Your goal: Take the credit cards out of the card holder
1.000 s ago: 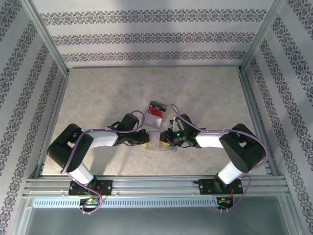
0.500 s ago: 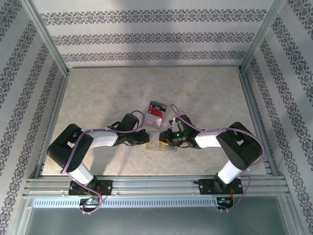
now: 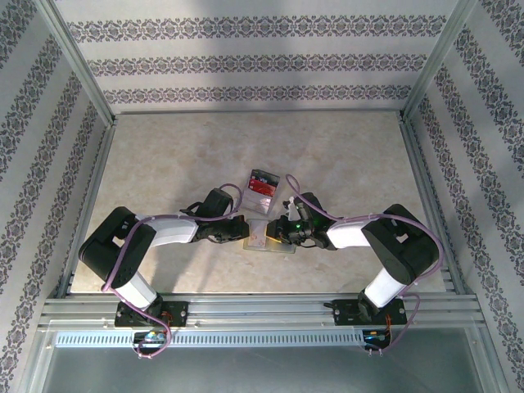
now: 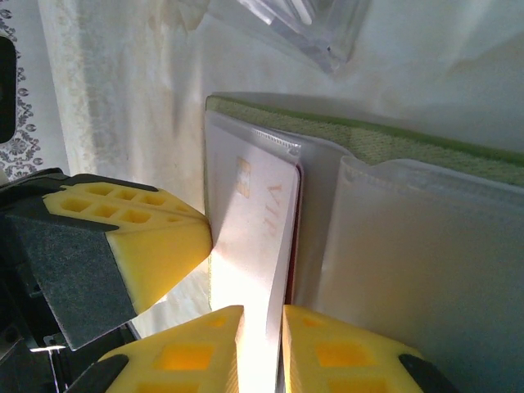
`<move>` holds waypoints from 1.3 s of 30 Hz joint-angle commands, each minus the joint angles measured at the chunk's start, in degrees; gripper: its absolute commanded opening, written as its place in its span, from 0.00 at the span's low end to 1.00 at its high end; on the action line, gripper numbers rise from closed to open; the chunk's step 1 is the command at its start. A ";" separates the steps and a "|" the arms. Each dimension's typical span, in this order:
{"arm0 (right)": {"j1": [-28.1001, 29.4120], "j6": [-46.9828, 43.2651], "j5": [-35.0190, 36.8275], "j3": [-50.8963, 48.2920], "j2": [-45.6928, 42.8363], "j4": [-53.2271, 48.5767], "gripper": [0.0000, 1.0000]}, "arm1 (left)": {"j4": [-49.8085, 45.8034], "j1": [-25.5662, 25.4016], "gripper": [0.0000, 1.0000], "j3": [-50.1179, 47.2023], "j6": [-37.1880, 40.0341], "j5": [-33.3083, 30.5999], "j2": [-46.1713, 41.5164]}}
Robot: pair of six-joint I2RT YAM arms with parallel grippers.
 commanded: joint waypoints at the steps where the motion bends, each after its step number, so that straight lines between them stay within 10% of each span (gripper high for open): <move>1: 0.48 0.23 -2.22 -0.58 0.14 2.90 0.19 | -5.50 0.65 0.06 -0.07 1.24 -4.01 1.78; 39: -0.73 0.77 -2.70 -4.87 0.15 7.08 0.04 | -9.56 0.42 0.05 0.72 0.67 -8.00 3.18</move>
